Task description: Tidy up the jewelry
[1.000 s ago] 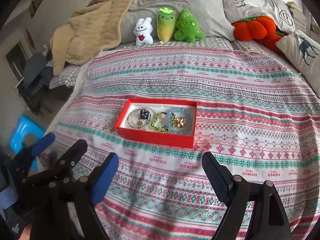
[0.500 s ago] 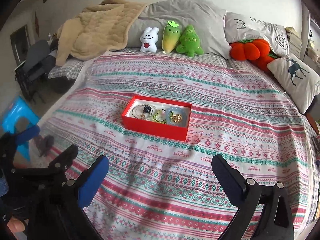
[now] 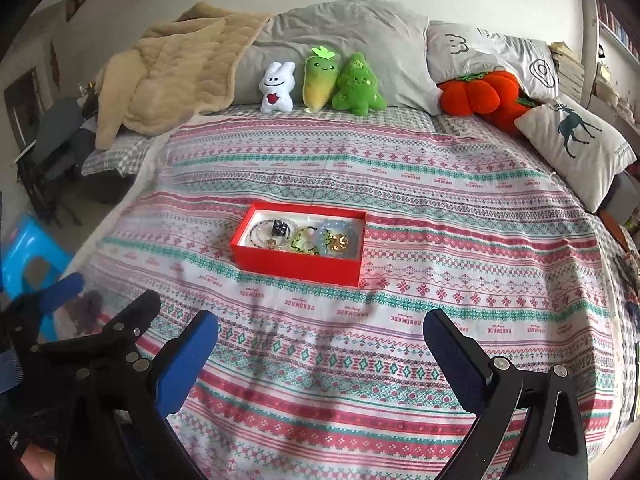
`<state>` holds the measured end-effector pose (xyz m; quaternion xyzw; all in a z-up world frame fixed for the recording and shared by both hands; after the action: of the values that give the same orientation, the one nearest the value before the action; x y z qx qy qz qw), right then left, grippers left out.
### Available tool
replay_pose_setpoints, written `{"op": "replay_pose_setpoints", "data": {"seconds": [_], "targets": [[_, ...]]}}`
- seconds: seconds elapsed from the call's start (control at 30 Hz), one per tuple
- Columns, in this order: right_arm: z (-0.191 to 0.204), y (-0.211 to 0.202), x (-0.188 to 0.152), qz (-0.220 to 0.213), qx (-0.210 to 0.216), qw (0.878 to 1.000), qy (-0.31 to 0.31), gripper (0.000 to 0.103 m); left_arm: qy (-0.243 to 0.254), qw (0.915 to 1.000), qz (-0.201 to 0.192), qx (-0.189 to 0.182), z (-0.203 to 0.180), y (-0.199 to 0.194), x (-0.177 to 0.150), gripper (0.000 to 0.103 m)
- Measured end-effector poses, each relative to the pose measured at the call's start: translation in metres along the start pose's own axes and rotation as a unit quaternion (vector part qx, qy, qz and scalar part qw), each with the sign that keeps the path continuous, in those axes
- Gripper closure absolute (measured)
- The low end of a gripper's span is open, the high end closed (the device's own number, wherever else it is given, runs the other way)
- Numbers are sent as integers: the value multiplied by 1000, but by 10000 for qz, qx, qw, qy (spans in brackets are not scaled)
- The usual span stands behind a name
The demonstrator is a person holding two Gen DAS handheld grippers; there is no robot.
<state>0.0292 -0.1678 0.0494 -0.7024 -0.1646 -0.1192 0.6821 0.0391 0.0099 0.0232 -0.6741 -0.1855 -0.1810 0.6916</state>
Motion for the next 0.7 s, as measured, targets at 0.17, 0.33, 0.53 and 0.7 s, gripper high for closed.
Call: {"op": "replay_pose_setpoints", "data": {"seconds": [0.17,0.33,0.53,0.7], "targets": [[-4,0,-2,42,-71,10000,-26,0,80,9999,-43,94,-7,-1,-3,4],[-5,2,-5,93,-82,9999,-35,0,110,9999,10,87,-7,2,-5,4],[-4,5,-6,123,-55,9999,18,0,39,9999,91,68,-4,5,-6,4],[-2,5,-7,111,-49,9999,5,0,21,9999,113,69,-2,6,-6,4]]}}
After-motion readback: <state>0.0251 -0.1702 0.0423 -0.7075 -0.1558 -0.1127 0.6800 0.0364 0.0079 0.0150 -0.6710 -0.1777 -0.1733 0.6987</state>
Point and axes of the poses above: each gripper's, at about its wrist camera, not at the fingertips, and y roughly the way its jaws point, z to its left, x to its top, the point moved 5 cm from there along y, roughly the way its jaws point, and after that the axes turned 13 degrees about z, right-handed, at the moved point
